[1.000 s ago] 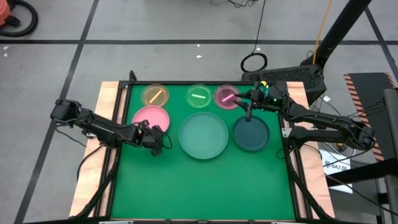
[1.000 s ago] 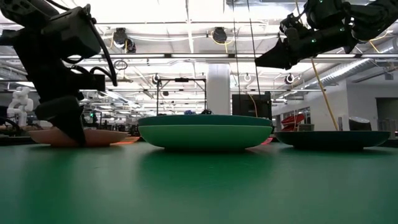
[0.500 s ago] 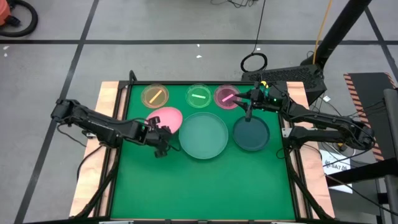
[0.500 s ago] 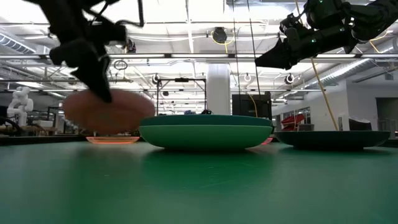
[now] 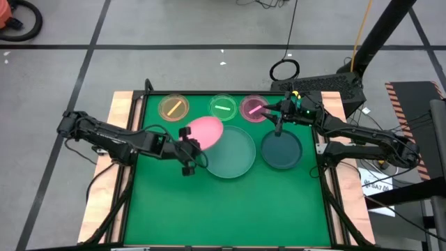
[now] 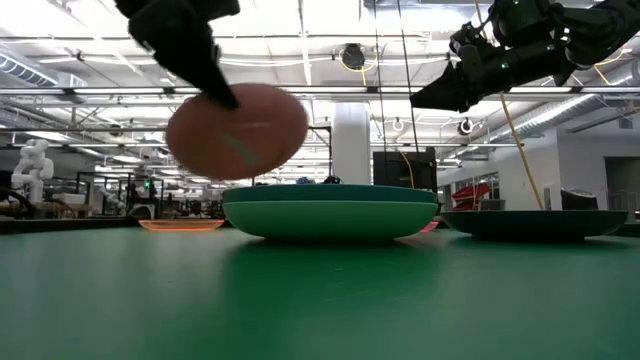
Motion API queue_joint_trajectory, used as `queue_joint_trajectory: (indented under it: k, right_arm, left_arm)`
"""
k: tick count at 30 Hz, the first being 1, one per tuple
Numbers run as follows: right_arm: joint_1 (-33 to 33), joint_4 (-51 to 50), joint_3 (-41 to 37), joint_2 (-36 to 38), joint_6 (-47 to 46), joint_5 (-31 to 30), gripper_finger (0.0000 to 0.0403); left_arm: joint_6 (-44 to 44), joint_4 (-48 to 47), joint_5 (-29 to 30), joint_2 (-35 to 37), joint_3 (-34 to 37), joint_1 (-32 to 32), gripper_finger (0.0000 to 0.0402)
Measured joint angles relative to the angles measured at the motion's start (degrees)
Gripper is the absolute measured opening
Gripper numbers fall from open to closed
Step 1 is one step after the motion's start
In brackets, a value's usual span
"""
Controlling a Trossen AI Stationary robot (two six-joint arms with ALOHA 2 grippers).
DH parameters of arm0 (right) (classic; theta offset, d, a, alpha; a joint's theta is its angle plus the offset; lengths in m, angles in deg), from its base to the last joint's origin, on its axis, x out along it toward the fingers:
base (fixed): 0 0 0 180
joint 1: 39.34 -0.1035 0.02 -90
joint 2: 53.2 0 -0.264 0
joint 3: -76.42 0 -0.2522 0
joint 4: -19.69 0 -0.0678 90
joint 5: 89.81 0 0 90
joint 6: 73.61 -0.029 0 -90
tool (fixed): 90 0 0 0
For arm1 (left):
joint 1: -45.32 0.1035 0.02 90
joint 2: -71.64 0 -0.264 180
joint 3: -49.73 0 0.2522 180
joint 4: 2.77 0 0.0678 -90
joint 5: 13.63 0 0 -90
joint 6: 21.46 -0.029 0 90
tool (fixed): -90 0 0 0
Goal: Stack plastic plates
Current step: Stack the pink plate on top of the dark green plate
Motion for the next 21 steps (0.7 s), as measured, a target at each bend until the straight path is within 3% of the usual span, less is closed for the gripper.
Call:
queue_joint_trajectory:
  k: [11,21]
  right_arm:
    - [0.00,-0.19,0.00,0.00,0.00,0.00,0.0141]
    - [0.00,-0.37,0.00,0.00,0.11,-0.01,0.0141]
  left_arm:
    - [-8.17,15.34,-7.24,-7.13,0.00,2.44,0.0030]
    - [-7.80,19.96,-13.35,-10.25,-0.03,4.32,0.0030]
